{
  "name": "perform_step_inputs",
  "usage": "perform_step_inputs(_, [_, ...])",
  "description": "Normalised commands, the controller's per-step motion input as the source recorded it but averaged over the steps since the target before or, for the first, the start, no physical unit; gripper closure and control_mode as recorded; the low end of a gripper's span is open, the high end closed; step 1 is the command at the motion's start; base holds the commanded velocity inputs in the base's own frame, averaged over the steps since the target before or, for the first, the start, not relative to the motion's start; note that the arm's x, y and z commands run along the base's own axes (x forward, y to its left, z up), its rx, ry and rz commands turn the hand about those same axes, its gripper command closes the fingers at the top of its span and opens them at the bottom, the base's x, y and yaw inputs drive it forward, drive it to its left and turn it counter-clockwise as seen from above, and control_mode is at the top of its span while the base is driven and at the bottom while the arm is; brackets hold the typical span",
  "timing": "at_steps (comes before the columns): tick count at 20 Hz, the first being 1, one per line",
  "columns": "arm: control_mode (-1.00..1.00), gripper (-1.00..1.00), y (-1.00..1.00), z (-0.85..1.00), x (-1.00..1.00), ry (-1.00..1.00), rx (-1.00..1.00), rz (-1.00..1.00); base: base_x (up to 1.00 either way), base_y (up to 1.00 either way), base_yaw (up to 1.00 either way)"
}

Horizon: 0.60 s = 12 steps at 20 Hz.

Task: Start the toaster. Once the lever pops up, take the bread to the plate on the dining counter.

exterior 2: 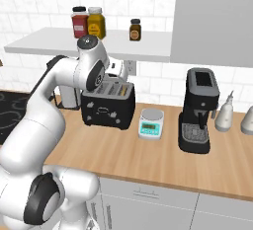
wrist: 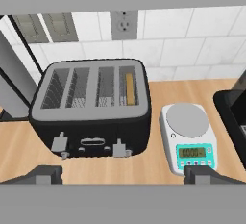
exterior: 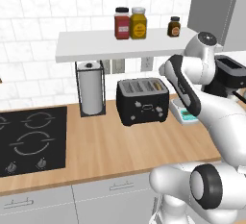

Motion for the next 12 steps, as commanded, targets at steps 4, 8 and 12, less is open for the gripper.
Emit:
perform_step_inputs(4, [-1.0, -1.0, 0.0, 0.0, 0.0, 0.0, 0.0, 0.0, 0.0, 0.0, 0.0])
perform_step_inputs(8, [-1.0, -1.0, 0.0, 0.0, 0.0, 0.0, 0.0, 0.0, 0.0, 0.0, 0.0])
perform_step_inputs(12, [-1.0, -1.0, 0.0, 0.0, 0.0, 0.0, 0.0, 0.0, 0.0, 0.0, 0.0])
